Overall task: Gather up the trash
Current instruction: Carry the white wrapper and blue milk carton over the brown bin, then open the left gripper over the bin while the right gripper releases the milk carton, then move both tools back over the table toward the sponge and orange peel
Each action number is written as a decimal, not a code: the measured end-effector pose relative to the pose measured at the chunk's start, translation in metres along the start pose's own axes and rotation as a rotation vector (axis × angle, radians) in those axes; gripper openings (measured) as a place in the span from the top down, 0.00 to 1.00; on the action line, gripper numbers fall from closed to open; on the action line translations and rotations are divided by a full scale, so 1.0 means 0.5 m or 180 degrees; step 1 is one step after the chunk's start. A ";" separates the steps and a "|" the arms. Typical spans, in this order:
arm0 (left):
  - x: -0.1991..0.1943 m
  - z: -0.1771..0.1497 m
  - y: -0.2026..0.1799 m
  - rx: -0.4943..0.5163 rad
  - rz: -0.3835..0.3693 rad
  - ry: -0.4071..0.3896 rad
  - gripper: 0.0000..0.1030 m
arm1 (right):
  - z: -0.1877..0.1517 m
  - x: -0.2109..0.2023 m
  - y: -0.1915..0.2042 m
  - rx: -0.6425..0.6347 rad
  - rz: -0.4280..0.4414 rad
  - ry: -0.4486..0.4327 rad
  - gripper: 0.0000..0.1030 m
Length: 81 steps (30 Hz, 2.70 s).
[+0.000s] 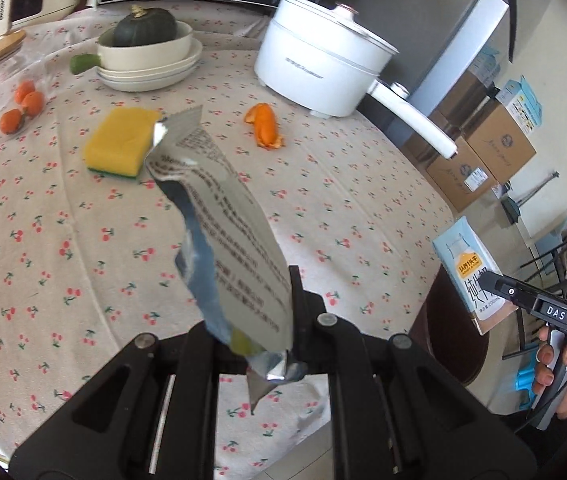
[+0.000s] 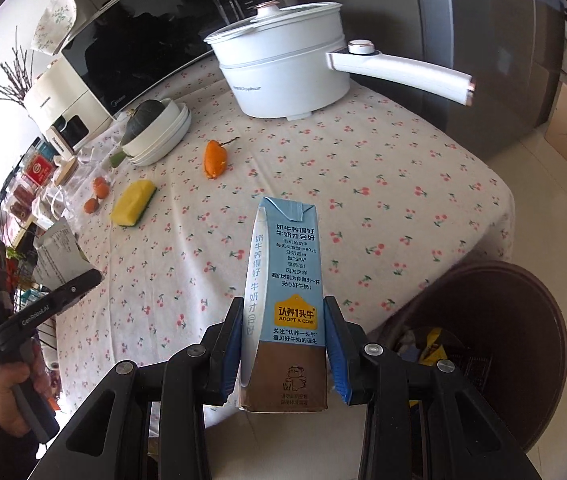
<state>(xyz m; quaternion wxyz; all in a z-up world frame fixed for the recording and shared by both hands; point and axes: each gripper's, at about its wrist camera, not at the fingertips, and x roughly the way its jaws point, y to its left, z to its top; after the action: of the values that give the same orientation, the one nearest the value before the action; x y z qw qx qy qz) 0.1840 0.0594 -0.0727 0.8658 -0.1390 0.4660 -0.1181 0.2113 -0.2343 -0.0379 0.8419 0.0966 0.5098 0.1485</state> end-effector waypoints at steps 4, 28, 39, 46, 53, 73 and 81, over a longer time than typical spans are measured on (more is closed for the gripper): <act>0.037 -0.009 -0.096 0.0308 -0.0227 0.0130 0.87 | -0.024 -0.034 -0.078 0.0251 -0.0079 -0.0057 0.63; 0.275 -0.159 -0.503 0.1593 -0.1067 0.1054 0.71 | -0.183 -0.153 -0.428 0.1359 -0.0616 -0.0033 0.63; 0.239 -0.135 -0.465 0.1698 -0.0627 0.0967 0.05 | -0.174 -0.131 -0.411 0.1250 -0.0640 0.0073 0.62; 0.205 -0.135 -0.413 0.1645 -0.0436 0.0957 0.04 | -0.168 -0.114 -0.405 0.1289 -0.0745 0.0145 0.58; 0.158 -0.108 -0.344 0.1471 -0.0293 0.0829 0.02 | -0.162 -0.123 -0.402 0.1440 -0.0779 0.0054 0.27; -0.005 -0.046 -0.070 0.0648 0.0275 0.0256 0.01 | -0.093 -0.055 -0.205 0.0735 -0.0694 0.0086 0.17; -0.061 -0.031 0.033 0.0221 0.0403 0.0075 0.01 | -0.043 0.010 -0.052 0.0165 -0.0507 0.0225 0.16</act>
<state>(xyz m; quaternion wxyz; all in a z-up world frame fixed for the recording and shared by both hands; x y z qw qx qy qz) 0.1560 0.0831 -0.0631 0.8703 -0.0778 0.4796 -0.0809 0.1983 -0.2567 -0.0601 0.8297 0.0723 0.5489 0.0712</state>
